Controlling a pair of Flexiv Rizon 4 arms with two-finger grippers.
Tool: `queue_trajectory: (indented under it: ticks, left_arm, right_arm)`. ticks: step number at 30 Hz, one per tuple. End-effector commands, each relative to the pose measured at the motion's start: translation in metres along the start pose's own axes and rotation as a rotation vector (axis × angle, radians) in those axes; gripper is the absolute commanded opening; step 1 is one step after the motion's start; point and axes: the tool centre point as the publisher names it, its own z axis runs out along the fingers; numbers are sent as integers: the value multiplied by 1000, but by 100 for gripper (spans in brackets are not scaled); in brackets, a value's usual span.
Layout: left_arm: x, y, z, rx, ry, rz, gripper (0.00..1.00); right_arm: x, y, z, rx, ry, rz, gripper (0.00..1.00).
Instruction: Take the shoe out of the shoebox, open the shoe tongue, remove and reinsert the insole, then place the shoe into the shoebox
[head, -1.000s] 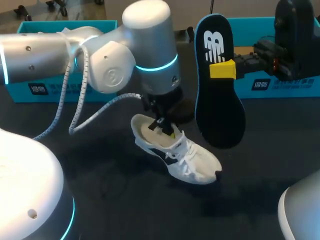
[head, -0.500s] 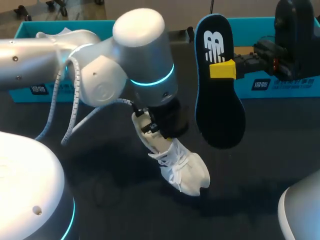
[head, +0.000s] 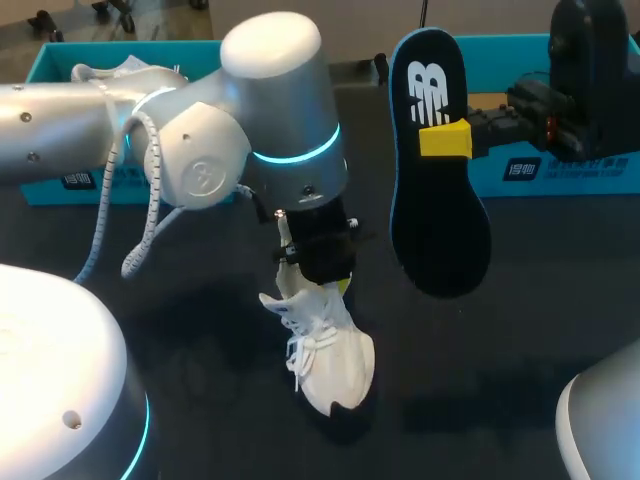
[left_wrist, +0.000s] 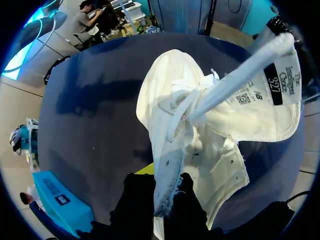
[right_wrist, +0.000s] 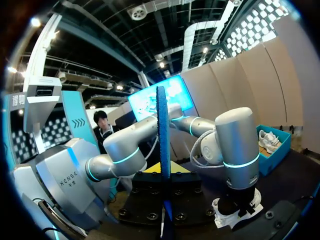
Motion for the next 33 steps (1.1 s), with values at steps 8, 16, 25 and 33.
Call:
queue_trajectory:
  ticks: [8, 16, 25, 33]
  left_arm:
    - [-13, -5, 31, -6, 37, 75, 0]
    - [-23, -7, 46, -1, 63, 115, 0]
    - [-30, -1, 66, 10, 95, 96, 0]
    - [-32, 2, 63, 1, 77, 74, 95]
  right_arm:
    - [-3, 2, 3, 3, 3, 1, 0]
    - [-3, 2, 3, 3, 3, 1, 0]
    - [-3, 2, 3, 3, 3, 1, 0]
    - [-3, 2, 3, 3, 3, 1, 0]
